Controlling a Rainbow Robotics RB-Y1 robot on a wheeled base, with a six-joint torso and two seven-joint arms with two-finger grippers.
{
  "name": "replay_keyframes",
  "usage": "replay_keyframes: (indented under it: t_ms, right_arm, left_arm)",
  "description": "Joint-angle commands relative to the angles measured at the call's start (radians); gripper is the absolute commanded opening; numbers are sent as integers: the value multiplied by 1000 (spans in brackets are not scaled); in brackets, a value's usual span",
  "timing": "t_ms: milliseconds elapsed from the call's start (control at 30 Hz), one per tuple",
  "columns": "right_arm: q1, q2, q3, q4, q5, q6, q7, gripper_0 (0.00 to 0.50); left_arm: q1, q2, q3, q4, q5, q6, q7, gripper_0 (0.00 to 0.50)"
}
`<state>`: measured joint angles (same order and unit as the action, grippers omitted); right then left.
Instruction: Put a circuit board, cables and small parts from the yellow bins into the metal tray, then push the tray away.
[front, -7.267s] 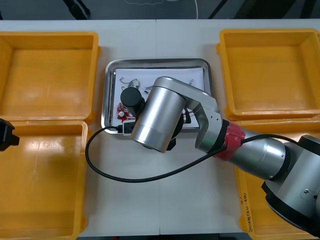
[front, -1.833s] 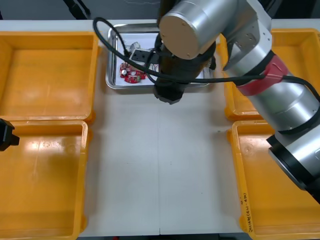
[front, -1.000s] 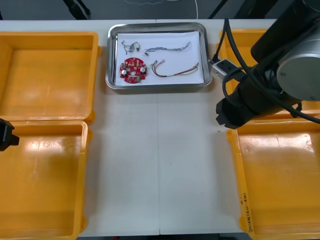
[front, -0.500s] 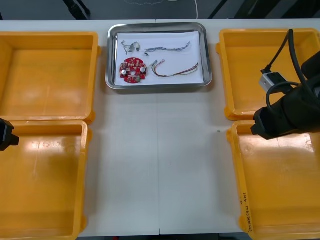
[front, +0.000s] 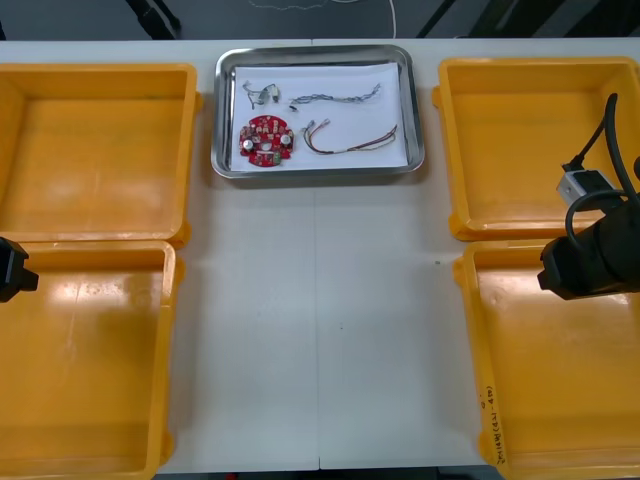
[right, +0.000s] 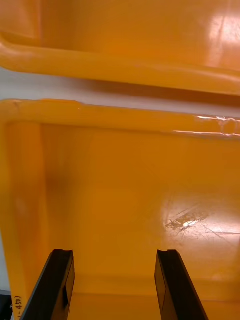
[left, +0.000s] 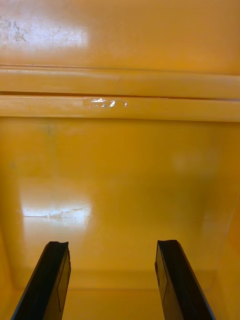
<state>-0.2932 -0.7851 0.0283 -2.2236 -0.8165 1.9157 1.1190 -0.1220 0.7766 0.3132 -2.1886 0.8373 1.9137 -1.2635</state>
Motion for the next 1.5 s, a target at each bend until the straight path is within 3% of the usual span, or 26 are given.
replay_keyframes:
  t_ms: [33, 767, 1500]
  right_arm:
    - [43, -36, -53, -30, 17, 4, 5, 470]
    - [75, 63, -148, -11, 31, 4, 51, 472]
    - [88, 75, -154, -10, 37, 4, 65, 470]
  left_arm:
    - [18, 36, 29, -26, 3, 6, 4, 500]
    - [18, 36, 29, -26, 3, 6, 4, 500]
    - [18, 36, 29, -26, 3, 6, 4, 500]
